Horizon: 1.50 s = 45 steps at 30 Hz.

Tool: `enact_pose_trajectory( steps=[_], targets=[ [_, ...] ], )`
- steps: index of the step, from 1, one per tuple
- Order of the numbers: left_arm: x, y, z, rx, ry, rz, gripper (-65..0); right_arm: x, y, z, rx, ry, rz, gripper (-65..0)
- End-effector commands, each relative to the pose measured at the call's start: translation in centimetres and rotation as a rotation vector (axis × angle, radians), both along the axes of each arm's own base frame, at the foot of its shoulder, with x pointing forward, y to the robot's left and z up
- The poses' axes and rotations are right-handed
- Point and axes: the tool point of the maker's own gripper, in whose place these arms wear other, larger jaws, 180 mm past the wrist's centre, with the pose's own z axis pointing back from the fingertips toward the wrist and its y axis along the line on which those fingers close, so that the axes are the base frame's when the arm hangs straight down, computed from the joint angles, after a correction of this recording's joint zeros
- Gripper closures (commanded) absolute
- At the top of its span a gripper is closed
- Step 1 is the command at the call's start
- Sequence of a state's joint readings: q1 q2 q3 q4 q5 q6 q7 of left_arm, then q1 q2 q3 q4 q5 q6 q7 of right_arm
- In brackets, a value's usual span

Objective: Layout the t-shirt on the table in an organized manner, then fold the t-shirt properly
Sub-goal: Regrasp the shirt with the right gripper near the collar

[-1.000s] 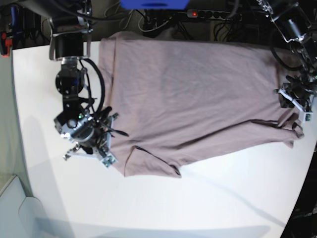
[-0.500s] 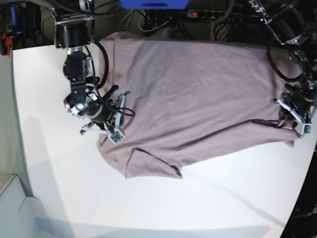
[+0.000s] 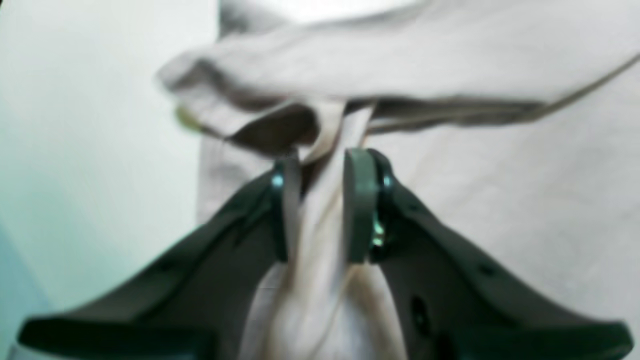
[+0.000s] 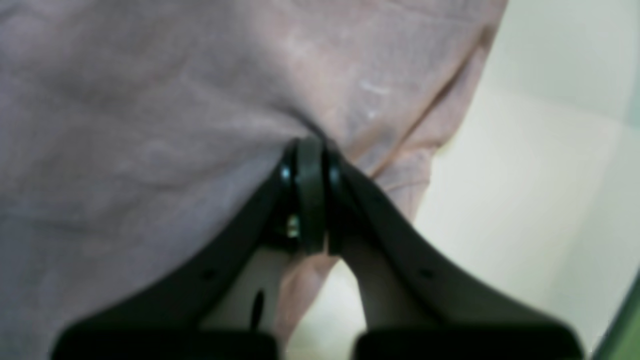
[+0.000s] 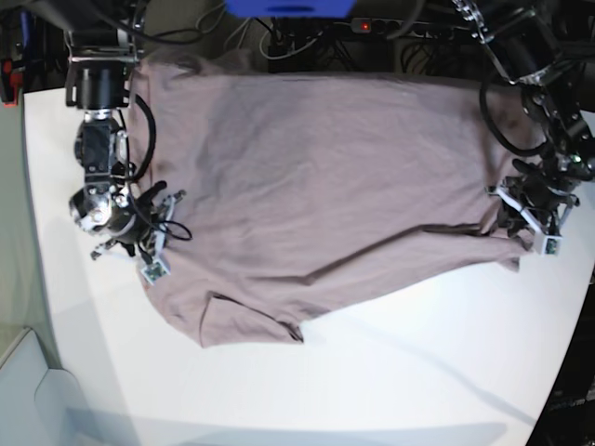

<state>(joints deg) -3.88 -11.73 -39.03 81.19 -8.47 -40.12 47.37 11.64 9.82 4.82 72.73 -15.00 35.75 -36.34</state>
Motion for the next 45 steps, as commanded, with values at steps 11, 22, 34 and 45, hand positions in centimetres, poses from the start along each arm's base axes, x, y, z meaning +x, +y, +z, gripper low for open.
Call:
enact_pose_trajectory(
  steps=[11, 22, 34, 45],
  targets=[
    [1.4, 0.9, 2.3, 0.024, -0.070, 0.000, -15.2, -2.2, 5.2, 10.7, -0.091, -0.226, 0.045, 0.0],
    [3.3, 4.8, 4.5, 0.057, -0.097, 0.048, -32.1, -7.9, 14.0, 6.2, 0.016, -0.078, 0.223, 0.0],
    [4.9, 7.9, 1.3, -0.174, -0.114, 0.216, -52.8, -8.3, 13.9, 4.6, 0.013, -0.031, 0.222, 0.0],
    [6.0, 6.6, -0.7, -0.276, -0.126, 0.239, -52.6, -8.3, 13.7, 4.6, 0.011, -0.029, 0.218, 0.0]
  ],
)
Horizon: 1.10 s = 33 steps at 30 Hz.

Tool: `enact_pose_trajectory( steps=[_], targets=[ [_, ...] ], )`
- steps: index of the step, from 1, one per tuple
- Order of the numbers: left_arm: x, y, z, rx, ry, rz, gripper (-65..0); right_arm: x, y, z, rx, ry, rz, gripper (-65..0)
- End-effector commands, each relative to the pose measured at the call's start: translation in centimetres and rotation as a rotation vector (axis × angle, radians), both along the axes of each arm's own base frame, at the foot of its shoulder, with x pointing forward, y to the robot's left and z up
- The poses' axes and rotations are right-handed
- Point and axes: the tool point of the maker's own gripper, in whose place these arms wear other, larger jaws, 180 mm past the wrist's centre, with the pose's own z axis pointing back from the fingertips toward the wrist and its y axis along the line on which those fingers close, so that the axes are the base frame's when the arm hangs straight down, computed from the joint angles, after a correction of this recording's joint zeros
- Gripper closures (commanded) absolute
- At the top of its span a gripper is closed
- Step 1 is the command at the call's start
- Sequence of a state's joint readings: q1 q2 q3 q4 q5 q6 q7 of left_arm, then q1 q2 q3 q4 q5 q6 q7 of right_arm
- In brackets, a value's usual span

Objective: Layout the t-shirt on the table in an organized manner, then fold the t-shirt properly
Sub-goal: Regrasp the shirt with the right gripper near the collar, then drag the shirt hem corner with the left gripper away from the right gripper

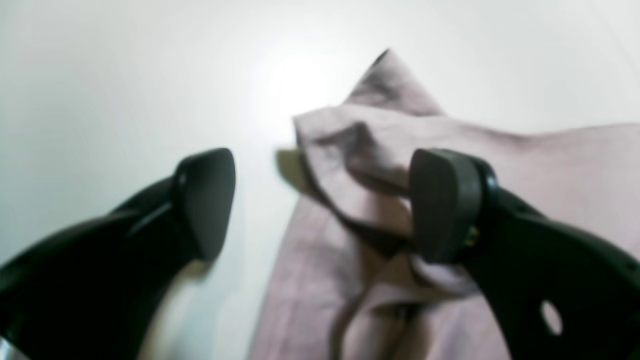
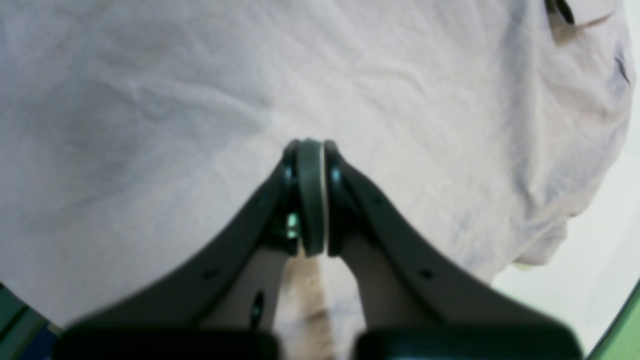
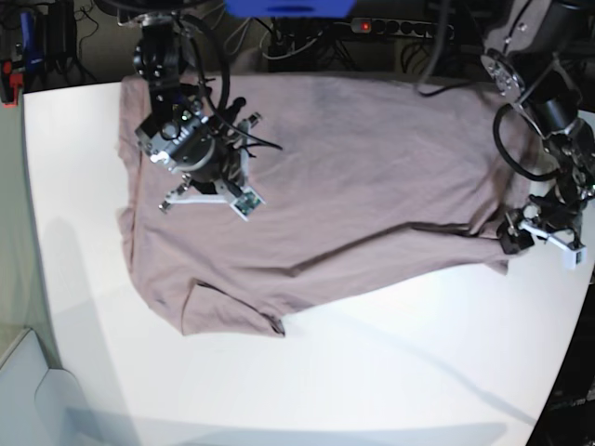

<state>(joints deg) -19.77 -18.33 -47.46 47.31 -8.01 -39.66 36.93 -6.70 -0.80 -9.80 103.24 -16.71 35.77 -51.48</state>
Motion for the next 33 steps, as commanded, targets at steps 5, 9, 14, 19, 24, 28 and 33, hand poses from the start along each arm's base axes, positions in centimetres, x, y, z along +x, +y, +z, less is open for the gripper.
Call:
enact_pose_trajectory(
  steps=[5, 9, 14, 19, 24, 28, 33],
  targets=[
    [1.8, 0.8, 2.4, 0.019, -0.095, 0.007, -52.1, 0.7, 0.3, 1.0, 0.019, -0.036, 0.000, 0.0],
    [2.2, -0.2, 2.2, 0.033, -0.082, -0.035, -37.2, 0.7, 0.3, 1.0, 0.019, -0.036, 0.000, 0.0],
    [2.2, -0.2, 2.2, 0.032, -0.082, -0.036, -16.4, 0.7, 0.3, 1.0, 0.019, -0.036, 0.000, 0.0],
    [2.4, -0.2, 2.5, 0.037, -0.091, -0.037, -15.7, 0.7, 0.3, 1.0, 0.019, -0.036, 0.000, 0.0],
    [3.3, 0.3, 4.5, 0.075, -0.133, -0.040, -10.5, 0.4, 0.3, 0.0, 0.015, -0.006, 0.001, 0.0],
    [4.6, 0.3, 7.5, 0.119, -0.205, -0.047, 0.0, 0.1, 0.7, -1.0, 0.035, 0.010, 0.012, 0.0],
    [7.6, -0.6, 10.4, 0.099, -0.281, -0.049, -0.3, -0.5, 0.8, -1.7, 0.040, 0.030, 0.013, 0.0]
  ],
)
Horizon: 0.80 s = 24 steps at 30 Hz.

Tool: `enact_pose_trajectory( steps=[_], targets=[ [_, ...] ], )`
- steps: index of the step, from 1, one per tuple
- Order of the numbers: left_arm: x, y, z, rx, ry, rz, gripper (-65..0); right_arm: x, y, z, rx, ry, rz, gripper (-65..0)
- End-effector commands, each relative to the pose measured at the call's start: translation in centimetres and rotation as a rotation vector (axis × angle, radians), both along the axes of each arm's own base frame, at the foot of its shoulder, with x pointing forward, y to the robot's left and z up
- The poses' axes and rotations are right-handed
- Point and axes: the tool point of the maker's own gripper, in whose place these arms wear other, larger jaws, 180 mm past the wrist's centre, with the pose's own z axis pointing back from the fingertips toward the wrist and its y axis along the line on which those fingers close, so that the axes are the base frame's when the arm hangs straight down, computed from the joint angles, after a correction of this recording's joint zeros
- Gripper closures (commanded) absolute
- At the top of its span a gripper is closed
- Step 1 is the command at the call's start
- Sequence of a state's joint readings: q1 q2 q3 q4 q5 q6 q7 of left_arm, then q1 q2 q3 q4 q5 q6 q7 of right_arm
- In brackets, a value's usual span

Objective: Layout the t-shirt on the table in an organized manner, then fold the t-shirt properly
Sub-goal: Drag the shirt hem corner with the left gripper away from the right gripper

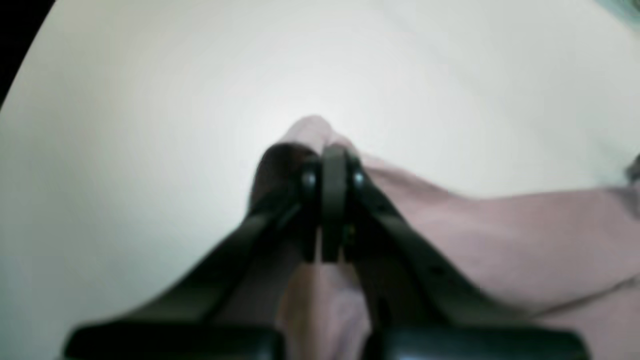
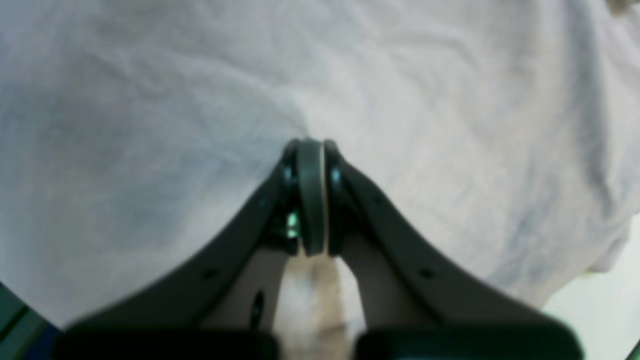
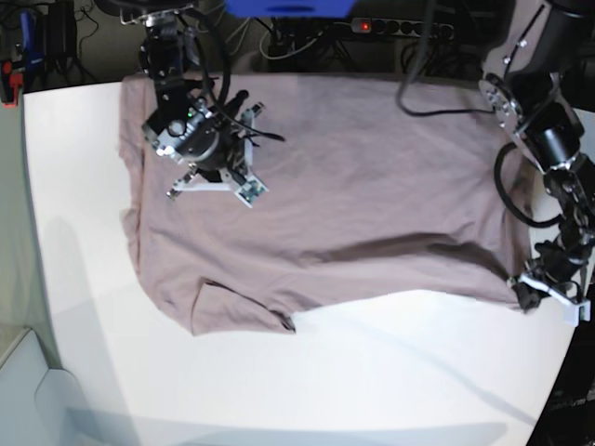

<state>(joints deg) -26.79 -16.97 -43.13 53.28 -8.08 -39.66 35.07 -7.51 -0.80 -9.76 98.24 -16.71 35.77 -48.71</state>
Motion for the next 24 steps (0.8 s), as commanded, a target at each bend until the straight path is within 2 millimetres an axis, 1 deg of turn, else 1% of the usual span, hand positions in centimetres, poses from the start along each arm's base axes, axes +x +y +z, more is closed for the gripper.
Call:
enact_pose_trajectory(
  steps=[1, 4, 5, 6, 7, 8, 10, 12, 16, 19, 21, 22, 24],
  targets=[
    [1.5, 0.9, 3.0, 0.007, -0.086, 0.012, -0.3, 0.8, 0.3, 0.9, 0.019, -0.037, -0.002, 0.0],
    [2.8, 0.3, 3.3, -0.037, -0.093, 0.007, -0.4, 0.8, 0.2, 0.9, 0.018, -0.037, -0.002, 0.0],
    [3.5, 0.3, 3.9, -0.048, -0.113, 0.009, -0.4, 0.8, 0.0, 0.9, 0.010, -0.038, 0.000, 0.0],
    [3.9, 0.2, 4.1, -0.058, -0.125, 0.009, -0.4, 0.8, -0.4, 0.8, -0.001, -0.037, 0.001, 0.0],
    [4.2, 0.0, 3.9, -0.068, -0.128, 0.006, -0.4, 0.5, -0.5, 0.7, -0.002, -0.031, 0.001, 0.0],
    [4.4, -0.3, 3.5, -0.074, -0.129, -0.001, -0.4, 0.4, -0.6, 0.6, -0.004, -0.028, 0.002, 0.0],
    [4.6, 0.0, 3.5, -0.070, -0.136, -0.003, -0.4, 0.1, -0.6, 0.5, -0.005, -0.023, 0.002, 0.0],
    [4.8, -0.3, 3.1, -0.075, -0.136, -0.011, -0.4, 0.0, -1.1, 0.3, -0.017, -0.022, 0.004, 0.0],
    [5.2, -0.8, 2.7, -0.091, -0.145, -0.016, -0.5, 0.0, -1.1, 0.3, -0.017, -0.020, 0.004, 0.0],
    [4.9, -0.2, 2.2, -0.094, -0.134, -0.006, -0.8, 0.0, -1.1, 0.3, -0.017, -0.020, 0.004, 0.0],
    [4.9, -0.2, 2.1, -0.101, -0.135, -0.001, -3.7, 0.0, -1.1, 0.3, -0.017, -0.020, 0.004, 0.0],
    [4.8, 0.2, 2.3, -0.096, -0.140, 0.005, -6.6, 0.0, -1.1, 0.3, -0.017, -0.020, 0.004, 0.0],
    [4.5, 1.7, 2.3, -0.080, -0.132, 0.046, -13.0, 0.0, -1.1, 0.3, -0.017, -0.020, 0.004, 0.0]
  ],
)
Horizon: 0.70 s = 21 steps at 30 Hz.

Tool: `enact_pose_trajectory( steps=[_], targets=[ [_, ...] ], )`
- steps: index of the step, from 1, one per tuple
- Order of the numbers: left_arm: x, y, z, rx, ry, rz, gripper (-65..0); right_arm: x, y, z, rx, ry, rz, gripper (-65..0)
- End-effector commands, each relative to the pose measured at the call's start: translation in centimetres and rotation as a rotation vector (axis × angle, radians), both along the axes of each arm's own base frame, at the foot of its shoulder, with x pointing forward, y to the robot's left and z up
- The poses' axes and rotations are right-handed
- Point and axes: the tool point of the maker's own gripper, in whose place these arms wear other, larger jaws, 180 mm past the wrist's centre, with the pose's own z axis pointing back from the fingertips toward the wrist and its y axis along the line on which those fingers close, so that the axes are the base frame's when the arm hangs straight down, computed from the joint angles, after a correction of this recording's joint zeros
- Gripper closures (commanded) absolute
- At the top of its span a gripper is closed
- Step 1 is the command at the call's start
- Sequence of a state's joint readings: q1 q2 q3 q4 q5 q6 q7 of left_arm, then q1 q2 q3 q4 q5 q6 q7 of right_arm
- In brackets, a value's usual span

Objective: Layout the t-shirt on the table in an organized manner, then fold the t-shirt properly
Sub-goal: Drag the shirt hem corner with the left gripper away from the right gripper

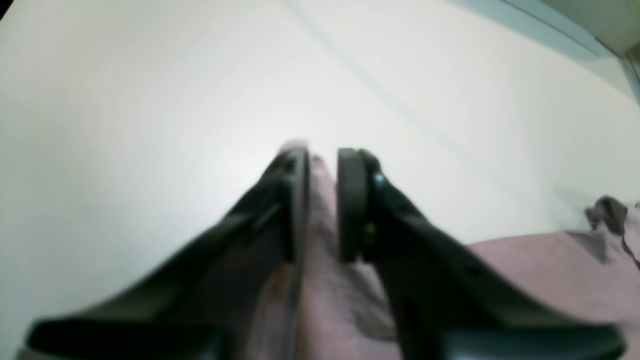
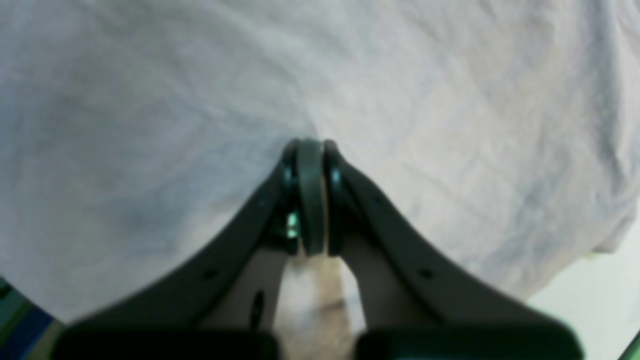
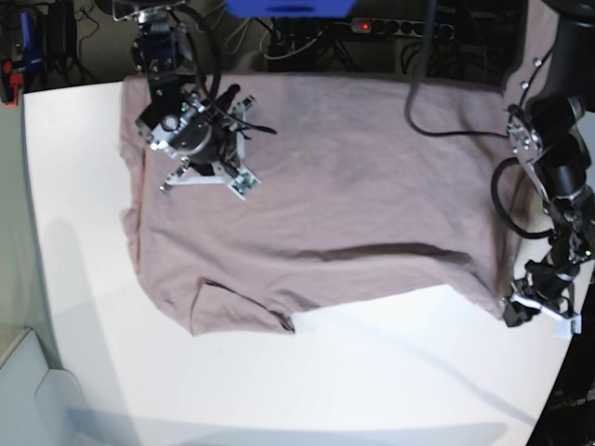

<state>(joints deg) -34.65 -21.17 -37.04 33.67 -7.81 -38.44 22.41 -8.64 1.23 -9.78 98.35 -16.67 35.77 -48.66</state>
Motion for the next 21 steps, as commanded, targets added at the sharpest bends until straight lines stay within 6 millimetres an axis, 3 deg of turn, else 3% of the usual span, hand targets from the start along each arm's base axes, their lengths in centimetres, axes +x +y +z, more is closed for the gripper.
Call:
enact_pose_trajectory(
  steps=[1, 5, 8, 12, 16, 18, 21],
  targets=[
    [0.9, 2.9, 3.0, 0.022, -0.073, 0.080, -16.3, 0.8, 0.2, 1.0, 0.016, -0.038, -0.002, 0.0],
    [0.3, 5.6, 2.8, 0.038, -0.041, 0.191, -23.6, 0.8, -0.1, 1.0, 0.007, -0.039, 0.000, 0.0],
    [0.3, 5.4, 2.8, 0.037, -0.033, 0.185, -23.6, 0.8, -0.3, 0.9, 0.003, -0.039, 0.001, 0.0],
    [-0.3, 4.7, 2.1, -0.016, 0.039, 0.157, -23.6, 1.6, -0.2, 2.6, 0.007, -0.092, 0.001, 0.0],
    [-3.1, 4.1, 2.3, -0.034, 0.058, 0.118, -23.3, 1.7, -0.2, 4.5, 0.011, -0.144, 0.000, 0.0],
    [-5.1, 3.0, 2.4, -0.011, 0.060, 0.076, -20.1, 1.6, -0.1, 5.2, 0.017, -0.162, 0.001, 0.0],
    [-8.0, 0.1, 1.8, -0.007, 0.071, 0.012, -8.1, 1.4, 0.0, 5.4, 0.020, -0.168, 0.003, 0.0]
  ],
)
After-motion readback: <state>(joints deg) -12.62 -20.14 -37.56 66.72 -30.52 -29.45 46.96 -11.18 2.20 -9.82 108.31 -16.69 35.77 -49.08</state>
